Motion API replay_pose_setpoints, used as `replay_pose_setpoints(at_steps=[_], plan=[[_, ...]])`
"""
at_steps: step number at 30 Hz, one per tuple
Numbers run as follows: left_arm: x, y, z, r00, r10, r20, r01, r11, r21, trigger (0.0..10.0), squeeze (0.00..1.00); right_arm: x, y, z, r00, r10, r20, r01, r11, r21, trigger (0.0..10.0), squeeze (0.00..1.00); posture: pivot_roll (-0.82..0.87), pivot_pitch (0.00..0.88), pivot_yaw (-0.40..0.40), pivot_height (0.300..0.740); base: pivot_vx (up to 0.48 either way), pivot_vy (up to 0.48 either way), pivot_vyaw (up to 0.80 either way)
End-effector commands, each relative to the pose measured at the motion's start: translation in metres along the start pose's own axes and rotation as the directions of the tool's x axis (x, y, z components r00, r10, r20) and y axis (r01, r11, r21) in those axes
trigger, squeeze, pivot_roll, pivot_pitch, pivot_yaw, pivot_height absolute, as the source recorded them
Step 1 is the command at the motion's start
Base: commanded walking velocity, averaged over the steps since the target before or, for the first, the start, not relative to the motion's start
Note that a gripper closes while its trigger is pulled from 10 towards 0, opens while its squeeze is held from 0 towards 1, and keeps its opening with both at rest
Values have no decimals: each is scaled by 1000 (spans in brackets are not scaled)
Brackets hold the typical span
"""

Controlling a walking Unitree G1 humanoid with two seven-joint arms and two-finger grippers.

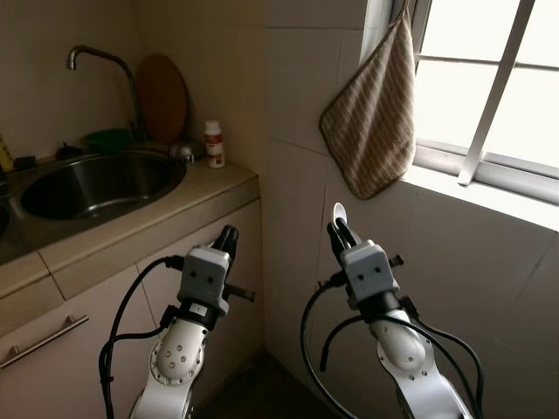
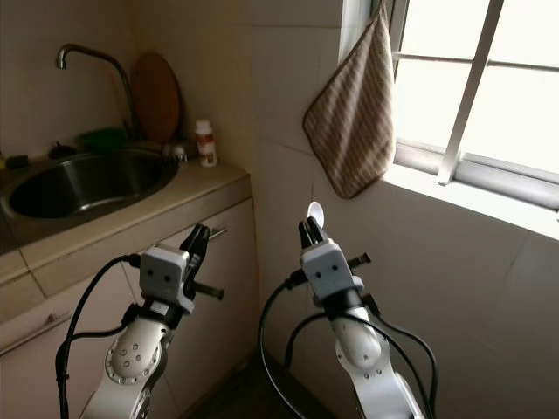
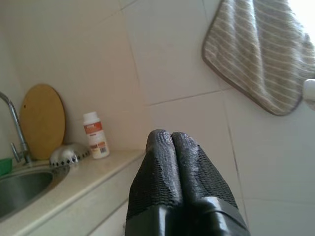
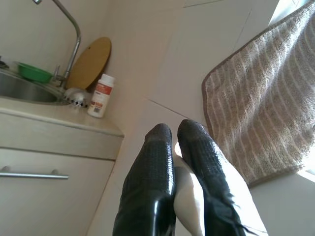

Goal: Kitchen organization

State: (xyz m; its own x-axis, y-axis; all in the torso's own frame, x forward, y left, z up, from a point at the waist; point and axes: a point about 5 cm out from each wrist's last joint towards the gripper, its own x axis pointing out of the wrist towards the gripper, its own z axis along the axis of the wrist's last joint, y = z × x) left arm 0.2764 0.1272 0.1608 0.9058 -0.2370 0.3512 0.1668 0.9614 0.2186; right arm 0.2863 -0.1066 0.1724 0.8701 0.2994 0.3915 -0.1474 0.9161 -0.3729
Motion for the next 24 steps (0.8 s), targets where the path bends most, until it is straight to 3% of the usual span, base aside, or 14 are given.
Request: replay_pose_setpoints(at_steps=[1, 6, 18, 24], plan=[[1, 4, 1, 1000, 9, -4, -9, 1000, 20, 10000, 0, 9, 2, 10, 999, 7, 37, -7, 1000, 3, 10000, 0, 43, 0, -25, 740, 349, 0, 800], [7, 5, 8, 1000, 17, 20, -17, 1000, 16, 10000, 0, 22, 2, 24, 996, -17, 84, 12, 998, 55, 10000, 0, 48, 0, -28, 740, 349, 0, 800], [13, 7, 16, 998, 26, 54, -28, 999, 24, 10000, 0, 32, 0, 34, 992, -20, 121, 10, 997, 80, 10000, 0, 53, 0, -35, 740, 341, 0, 800], [16, 1, 19, 998, 11, 64, -13, 999, 33, 10000, 0, 35, 2, 36, 992, -1, 127, -13, 993, 114, 10000, 0, 55, 0, -37, 740, 44, 0, 800]])
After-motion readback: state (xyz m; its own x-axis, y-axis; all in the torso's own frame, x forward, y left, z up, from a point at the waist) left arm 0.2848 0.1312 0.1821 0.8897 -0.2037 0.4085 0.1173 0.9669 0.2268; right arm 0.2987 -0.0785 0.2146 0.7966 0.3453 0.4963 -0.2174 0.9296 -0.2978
